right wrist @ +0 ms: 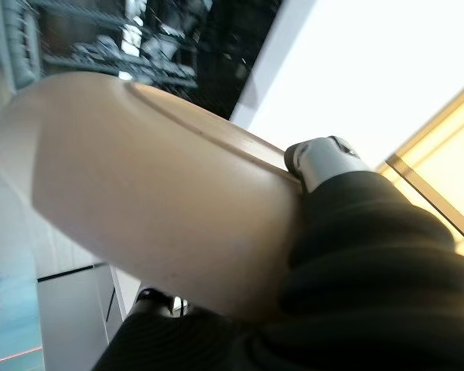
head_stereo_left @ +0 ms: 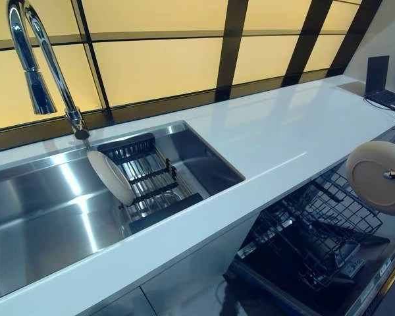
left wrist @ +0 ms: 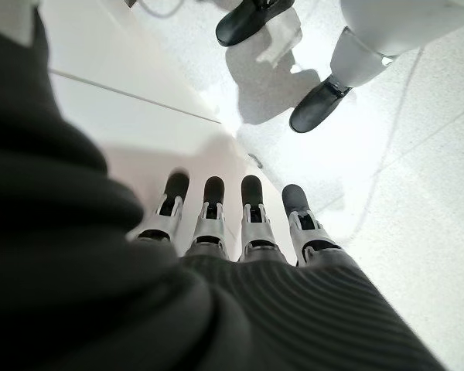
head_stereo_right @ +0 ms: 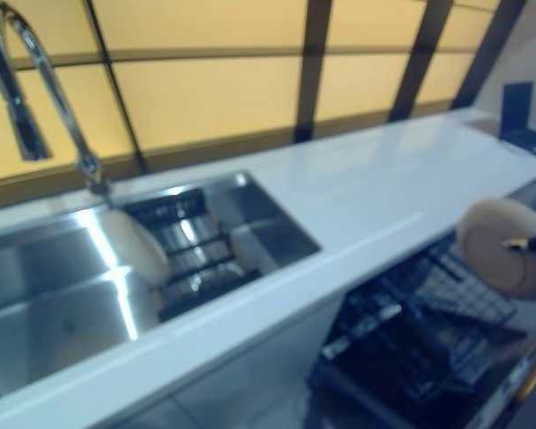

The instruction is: Take plates into dishwasher

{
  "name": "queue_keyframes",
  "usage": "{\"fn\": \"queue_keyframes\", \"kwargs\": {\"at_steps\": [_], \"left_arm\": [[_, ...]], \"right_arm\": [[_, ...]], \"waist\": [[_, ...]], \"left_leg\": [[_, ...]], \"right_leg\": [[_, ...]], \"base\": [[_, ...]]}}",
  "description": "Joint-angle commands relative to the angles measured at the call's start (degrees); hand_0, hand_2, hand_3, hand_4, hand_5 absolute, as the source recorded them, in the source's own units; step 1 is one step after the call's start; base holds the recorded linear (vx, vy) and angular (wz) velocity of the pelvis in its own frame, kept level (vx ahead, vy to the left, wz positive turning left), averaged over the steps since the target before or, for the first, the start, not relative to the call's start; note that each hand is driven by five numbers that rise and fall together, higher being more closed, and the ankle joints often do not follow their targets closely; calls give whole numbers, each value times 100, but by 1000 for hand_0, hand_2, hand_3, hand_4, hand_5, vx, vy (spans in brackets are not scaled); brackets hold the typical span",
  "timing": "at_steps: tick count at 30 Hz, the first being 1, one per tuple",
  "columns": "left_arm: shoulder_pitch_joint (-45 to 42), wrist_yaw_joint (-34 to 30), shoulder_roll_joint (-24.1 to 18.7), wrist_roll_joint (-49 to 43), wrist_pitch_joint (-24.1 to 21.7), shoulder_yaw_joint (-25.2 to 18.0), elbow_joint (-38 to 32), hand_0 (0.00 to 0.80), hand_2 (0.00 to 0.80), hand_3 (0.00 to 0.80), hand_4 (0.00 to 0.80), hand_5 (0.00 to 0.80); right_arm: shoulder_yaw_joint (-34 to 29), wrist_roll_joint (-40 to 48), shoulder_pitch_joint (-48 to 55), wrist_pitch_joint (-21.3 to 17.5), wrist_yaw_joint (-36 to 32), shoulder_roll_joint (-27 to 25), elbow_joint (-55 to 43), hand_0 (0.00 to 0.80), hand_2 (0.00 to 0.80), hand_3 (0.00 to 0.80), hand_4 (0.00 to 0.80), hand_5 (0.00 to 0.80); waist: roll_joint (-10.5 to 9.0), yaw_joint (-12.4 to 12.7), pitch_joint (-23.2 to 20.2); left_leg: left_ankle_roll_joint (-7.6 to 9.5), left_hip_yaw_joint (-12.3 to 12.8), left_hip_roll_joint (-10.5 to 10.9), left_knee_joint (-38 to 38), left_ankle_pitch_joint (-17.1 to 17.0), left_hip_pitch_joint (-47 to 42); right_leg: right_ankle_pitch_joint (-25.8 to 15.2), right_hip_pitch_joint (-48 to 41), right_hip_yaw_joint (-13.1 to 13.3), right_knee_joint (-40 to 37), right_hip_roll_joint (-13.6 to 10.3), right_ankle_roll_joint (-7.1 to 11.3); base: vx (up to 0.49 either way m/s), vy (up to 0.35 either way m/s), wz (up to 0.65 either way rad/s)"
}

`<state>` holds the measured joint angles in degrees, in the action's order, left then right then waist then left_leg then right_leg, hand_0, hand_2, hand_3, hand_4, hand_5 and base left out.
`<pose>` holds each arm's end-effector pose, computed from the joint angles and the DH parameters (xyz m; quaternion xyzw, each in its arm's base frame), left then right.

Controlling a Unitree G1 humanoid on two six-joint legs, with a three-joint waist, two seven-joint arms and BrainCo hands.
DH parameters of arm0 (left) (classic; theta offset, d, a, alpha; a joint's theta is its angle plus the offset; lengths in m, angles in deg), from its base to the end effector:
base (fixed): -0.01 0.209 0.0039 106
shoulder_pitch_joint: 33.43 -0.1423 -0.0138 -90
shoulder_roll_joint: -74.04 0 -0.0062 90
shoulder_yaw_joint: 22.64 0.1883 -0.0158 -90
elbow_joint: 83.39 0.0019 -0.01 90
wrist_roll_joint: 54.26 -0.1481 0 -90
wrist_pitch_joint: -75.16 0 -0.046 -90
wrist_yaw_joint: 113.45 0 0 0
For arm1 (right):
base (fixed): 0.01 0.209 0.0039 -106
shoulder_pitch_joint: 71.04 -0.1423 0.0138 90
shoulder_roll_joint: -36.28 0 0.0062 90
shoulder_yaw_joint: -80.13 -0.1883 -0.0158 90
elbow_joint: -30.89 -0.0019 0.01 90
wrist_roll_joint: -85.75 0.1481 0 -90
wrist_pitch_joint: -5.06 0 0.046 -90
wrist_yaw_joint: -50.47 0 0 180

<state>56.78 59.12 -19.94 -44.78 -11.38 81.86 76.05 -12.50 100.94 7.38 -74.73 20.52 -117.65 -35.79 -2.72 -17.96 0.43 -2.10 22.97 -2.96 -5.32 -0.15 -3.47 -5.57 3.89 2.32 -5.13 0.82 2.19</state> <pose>0.0754 0.2586 -0.1203 0.1062 0.6035 -0.0037 0.7902 0.2113 -0.4090 0.2384 -0.4440 0.2212 -0.0110 0.8682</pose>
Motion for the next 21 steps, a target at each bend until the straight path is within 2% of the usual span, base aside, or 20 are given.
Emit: {"fn": "queue_keyframes", "kwargs": {"at_steps": [1,7,15,21], "left_arm": [[35,-24,-256,-244,-92,-191,102,0,0,0,0,0],[89,-27,-293,-325,-83,-225,93,0,0,0,0,0],[104,-84,-299,-338,-163,-248,58,0,0,0,0,0],[68,-76,-285,-163,-279,-270,-9,0,0,0,0,0]], "right_arm": [[-690,-286,78,-286,-127,-19,11,800,800,800,800,800],[-785,-447,303,-309,-278,111,5,800,800,800,800,800],[-561,-539,224,-278,-385,396,-186,800,800,800,800,800],[-291,-598,82,-227,-251,797,-308,800,800,800,800,800]], "waist": [[-102,173,-45],[-96,161,-15],[-56,173,55],[15,215,144]], "left_leg": [[273,72,103,32,471,-166],[268,86,96,32,469,-154],[272,116,85,33,477,-134],[265,88,89,32,470,-93]], "right_leg": [[207,-162,-418,19,81,408],[205,-148,-478,15,84,399],[215,-117,-527,14,63,397],[228,-89,-583,14,44,393]], "base": [[-22,-45,-18],[-24,-42,-4],[-14,-38,-1],[-1,-38,-4]]}}
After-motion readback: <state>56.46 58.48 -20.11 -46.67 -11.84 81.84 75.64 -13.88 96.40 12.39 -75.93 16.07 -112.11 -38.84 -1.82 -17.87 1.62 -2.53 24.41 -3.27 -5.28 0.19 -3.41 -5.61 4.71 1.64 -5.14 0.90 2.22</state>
